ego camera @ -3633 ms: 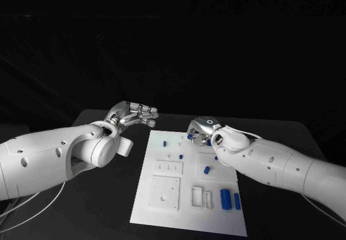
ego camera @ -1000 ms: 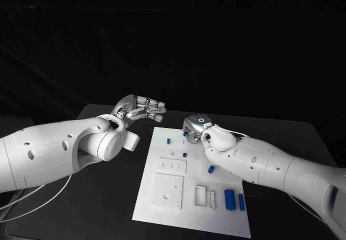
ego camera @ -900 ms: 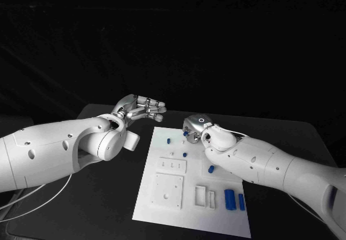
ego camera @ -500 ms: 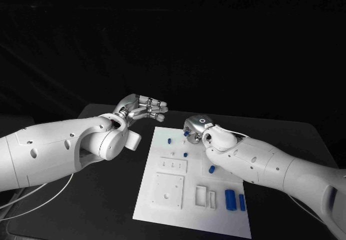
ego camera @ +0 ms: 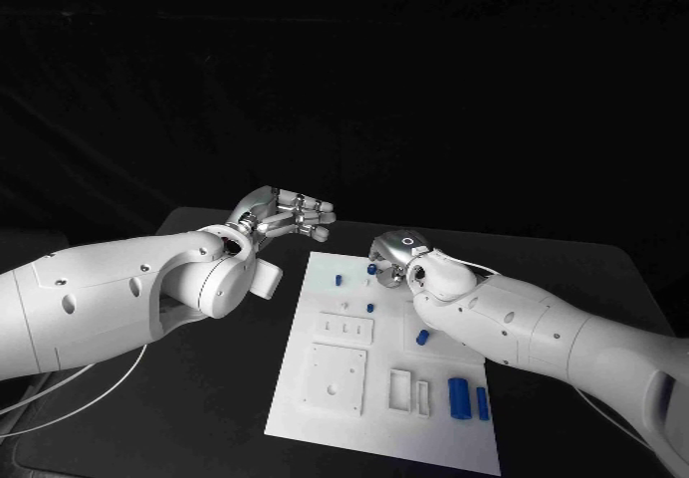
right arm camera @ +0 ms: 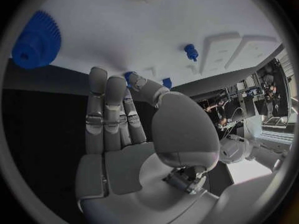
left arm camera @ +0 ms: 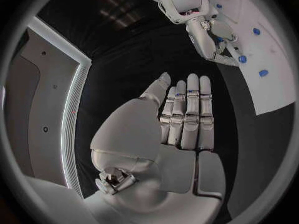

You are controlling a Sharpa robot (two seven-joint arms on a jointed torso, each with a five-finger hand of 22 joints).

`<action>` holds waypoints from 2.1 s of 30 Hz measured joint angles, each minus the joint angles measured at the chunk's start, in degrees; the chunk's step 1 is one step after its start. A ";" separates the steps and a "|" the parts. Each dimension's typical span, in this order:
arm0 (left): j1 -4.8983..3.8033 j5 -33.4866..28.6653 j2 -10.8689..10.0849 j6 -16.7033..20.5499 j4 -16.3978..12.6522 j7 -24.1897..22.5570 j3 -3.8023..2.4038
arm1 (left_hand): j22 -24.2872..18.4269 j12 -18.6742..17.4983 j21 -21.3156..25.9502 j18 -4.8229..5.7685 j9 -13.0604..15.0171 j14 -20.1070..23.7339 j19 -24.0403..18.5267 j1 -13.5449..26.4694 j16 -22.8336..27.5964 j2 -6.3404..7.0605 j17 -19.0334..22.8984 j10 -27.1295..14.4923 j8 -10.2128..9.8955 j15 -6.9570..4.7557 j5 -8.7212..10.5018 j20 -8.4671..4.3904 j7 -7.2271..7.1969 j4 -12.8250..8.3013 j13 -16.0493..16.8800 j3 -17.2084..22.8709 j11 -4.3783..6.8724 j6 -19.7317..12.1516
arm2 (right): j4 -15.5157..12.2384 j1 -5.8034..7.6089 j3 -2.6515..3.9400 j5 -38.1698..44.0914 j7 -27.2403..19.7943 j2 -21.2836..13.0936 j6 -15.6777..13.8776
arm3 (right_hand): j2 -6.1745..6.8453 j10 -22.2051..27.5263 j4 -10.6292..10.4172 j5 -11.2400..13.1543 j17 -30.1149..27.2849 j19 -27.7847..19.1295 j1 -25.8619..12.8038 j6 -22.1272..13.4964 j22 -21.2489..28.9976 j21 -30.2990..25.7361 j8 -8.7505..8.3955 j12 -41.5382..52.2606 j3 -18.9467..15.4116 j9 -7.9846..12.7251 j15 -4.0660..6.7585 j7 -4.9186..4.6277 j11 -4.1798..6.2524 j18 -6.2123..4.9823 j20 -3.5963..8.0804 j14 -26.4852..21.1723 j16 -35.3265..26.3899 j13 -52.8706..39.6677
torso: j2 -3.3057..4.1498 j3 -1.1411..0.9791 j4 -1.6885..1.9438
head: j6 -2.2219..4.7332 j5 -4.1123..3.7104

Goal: Assemble the parts on the task board

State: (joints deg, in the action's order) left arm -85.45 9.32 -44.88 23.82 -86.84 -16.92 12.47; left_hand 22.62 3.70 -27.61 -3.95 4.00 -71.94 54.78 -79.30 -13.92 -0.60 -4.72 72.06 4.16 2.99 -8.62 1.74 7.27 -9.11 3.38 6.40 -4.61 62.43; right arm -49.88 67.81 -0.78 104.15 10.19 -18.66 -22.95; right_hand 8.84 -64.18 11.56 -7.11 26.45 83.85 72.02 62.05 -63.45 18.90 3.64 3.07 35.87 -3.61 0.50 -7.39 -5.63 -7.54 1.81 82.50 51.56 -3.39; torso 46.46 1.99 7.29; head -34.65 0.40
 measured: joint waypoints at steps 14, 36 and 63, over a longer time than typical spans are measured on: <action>-0.02 0.02 -0.19 0.00 0.32 0.04 0.00 | -0.01 0.00 0.00 0.00 0.00 0.00 0.00 0.00 0.00 0.00 0.00 0.00 0.00 0.00 0.00 0.00 0.00 0.00 0.00 0.00 0.00 0.00 | -4.70 0.02 0.37 -2.11 -0.55 -3.60 -2.10 | 0.37 -1.50 -0.57 -0.88 -0.03 0.09 -0.37 0.12 -0.24 -0.78 0.00 0.00 0.22 -0.01 -0.01 0.12 0.61 0.00 -0.09 0.00 0.01 0.05 | 0.01 -0.07 -0.13 | 0.31 -0.35; -0.33 0.04 -1.44 -0.16 0.55 -0.02 0.01 | 0.06 0.00 0.23 0.00 0.00 0.00 0.00 0.00 0.00 0.00 0.05 0.00 0.00 0.00 0.00 0.00 0.00 0.16 0.00 0.16 0.00 0.00 | -12.40 1.52 6.60 -13.31 -3.09 -19.18 2.41 | -1.29 -4.70 -3.28 -12.43 16.43 0.19 1.89 -2.16 -9.56 10.20 0.12 44.93 -27.07 -0.11 4.21 1.32 5.94 3.63 4.31 -1.39 7.26 -49.22 | -0.09 -1.15 -2.30 | 1.82 -3.29; -0.33 0.09 -1.24 -0.67 1.27 -0.01 0.20 | 0.27 0.00 0.23 0.00 0.00 0.00 0.00 0.00 0.00 0.00 0.04 0.00 0.00 0.00 0.00 0.00 0.00 0.16 0.00 0.16 0.00 0.00 | -7.61 -0.12 6.74 -18.81 -6.37 -15.52 10.84 | -1.82 -10.25 -6.67 -14.48 35.19 0.20 2.42 -4.61 -11.50 21.75 0.12 63.47 -32.46 -0.10 3.19 0.72 5.31 2.75 3.50 0.12 12.02 -65.77 | -0.05 -1.55 -2.30 | 0.92 -4.97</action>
State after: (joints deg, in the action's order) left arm -85.78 9.41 -46.12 23.15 -85.57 -16.94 12.67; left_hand 22.89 3.70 -27.38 -3.95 4.00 -71.94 54.78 -79.30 -13.92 -0.60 -4.69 72.06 4.16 2.99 -8.62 1.74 7.26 -8.96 3.38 6.55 -4.61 62.43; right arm -57.49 67.69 5.96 85.34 3.82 -34.17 -12.11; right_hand 7.01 -74.43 4.90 -21.59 61.64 84.04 74.44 57.43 -74.94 40.65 3.77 66.54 3.41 -3.71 3.68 -6.67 -0.32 -4.78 5.31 82.62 63.58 -69.16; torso 46.41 0.44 5.00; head -33.73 -4.56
